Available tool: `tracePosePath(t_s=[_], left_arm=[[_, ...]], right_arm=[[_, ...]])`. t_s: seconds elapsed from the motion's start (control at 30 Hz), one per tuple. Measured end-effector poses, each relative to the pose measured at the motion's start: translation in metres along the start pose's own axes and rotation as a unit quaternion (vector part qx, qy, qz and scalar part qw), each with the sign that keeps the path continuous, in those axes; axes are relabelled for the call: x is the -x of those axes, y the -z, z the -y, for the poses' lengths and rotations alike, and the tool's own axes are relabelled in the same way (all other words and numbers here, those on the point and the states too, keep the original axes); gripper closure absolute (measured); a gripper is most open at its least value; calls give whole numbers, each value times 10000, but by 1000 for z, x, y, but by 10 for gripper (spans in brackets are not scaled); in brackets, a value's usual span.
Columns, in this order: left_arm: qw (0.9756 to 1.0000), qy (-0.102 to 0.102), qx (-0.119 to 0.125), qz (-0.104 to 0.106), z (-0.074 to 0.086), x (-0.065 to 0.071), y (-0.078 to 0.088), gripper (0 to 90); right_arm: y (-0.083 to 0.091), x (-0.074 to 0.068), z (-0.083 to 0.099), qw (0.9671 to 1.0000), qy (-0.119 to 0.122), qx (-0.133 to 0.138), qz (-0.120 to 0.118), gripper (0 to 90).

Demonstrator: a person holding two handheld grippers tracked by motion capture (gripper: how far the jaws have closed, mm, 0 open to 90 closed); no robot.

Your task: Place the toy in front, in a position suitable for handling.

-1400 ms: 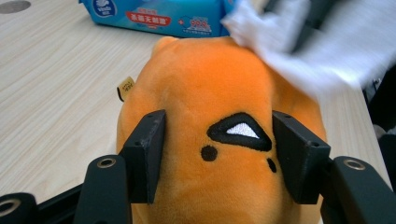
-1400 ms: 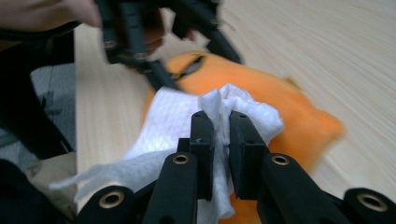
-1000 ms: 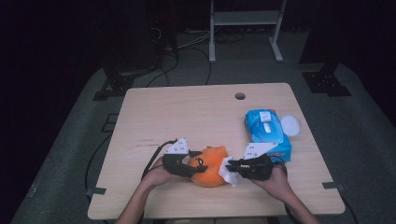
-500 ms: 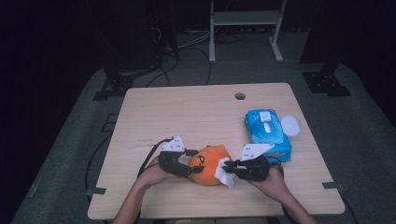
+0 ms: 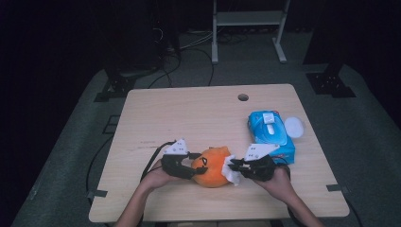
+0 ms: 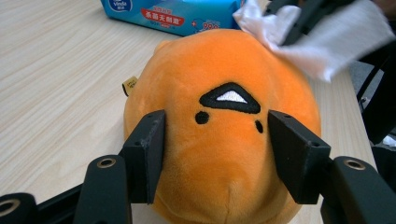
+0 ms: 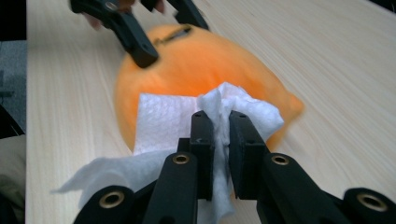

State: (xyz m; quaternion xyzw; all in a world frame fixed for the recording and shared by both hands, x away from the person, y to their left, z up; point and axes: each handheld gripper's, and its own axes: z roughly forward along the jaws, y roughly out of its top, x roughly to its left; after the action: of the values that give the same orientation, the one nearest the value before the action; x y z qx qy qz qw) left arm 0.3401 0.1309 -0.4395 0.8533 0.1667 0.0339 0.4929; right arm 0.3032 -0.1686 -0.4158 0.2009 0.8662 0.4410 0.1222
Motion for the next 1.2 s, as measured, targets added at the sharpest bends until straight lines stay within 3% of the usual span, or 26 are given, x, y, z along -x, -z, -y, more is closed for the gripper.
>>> tracePosePath(t_s=[0.1, 0.2, 0.3, 0.33, 0.37, 0.43, 0.47, 0.5, 0.53, 0.57, 0.6, 0.7, 0.73, 0.83, 0.93, 1.03, 1.17, 1.2], left_arm=[[10000, -17, -12, -10, 0, 0, 0, 395], [10000, -34, -28, -60, -1, -1, -2, 391], [10000, -15, 15, -56, 0, 0, -4, 384], [10000, -35, -5, -57, 0, 0, -3, 384], [10000, -54, -22, -60, 1, 0, -2, 384], [10000, -63, -13, -39, 2, 0, -1, 386], [9999, -102, -22, -6, 2, 0, -1, 385], [9999, -102, -22, -6, 2, 0, -1, 385], [10000, -85, -22, -8, 2, 0, -1, 383], [10000, -81, -12, -8, 2, 1, -1, 383], [10000, -93, -31, 5, 0, 1, -2, 378], [10000, -32, -50, 59, -2, 2, -1, 350], [9999, 59, -52, 79, -6, 1, 1, 262], [9995, 294, 18, 67, -9, 1, 1, 226], [9997, 182, -33, 143, -9, 5, -1, 263], [9999, -42, -146, 74, -8, 9, -2, 332], [9995, -282, -159, 63, -4, 12, -4, 382], [9993, -321, -161, 90, -3, 12, -4, 384]], right_arm=[[4, 5, 5, 10000, -85, -24, -13, 802], [5, 0, 5, 9999, -94, 16, -109, 802], [-2, -13, -3, 9991, 99, 71, -410, 802], [-6, -20, -7, 9988, 320, -4, -377, 802], [-6, -20, -7, 9988, 320, -4, -377, 802], [-5, -17, -8, 9989, 275, 14, -370, 802], [0, -5, -5, 9998, 97, 82, -178, 802], [0, -5, -5, 9998, 97, 82, -178, 802], [2, 5, -1, 9998, -130, 144, -96, 803], [2, 5, -1, 9998, -130, 144, -96, 803], [2, 12, 4, 9993, -310, 140, -137, 803], [1, 11, 6, 9993, -318, 115, -176, 803], [0, 6, 6, 9993, -272, 86, -241, 803], [-1, 0, 6, 9990, -190, 65, -387, 803], [-1, -12, 5, 9979, 51, -13, -639, 802], [0, -12, 3, 9981, 104, -55, -606, 803], [1, 3, 2, 9990, -99, 68, -423, 804], [-2, 13, 3, 9993, -274, 104, -245, 804]])
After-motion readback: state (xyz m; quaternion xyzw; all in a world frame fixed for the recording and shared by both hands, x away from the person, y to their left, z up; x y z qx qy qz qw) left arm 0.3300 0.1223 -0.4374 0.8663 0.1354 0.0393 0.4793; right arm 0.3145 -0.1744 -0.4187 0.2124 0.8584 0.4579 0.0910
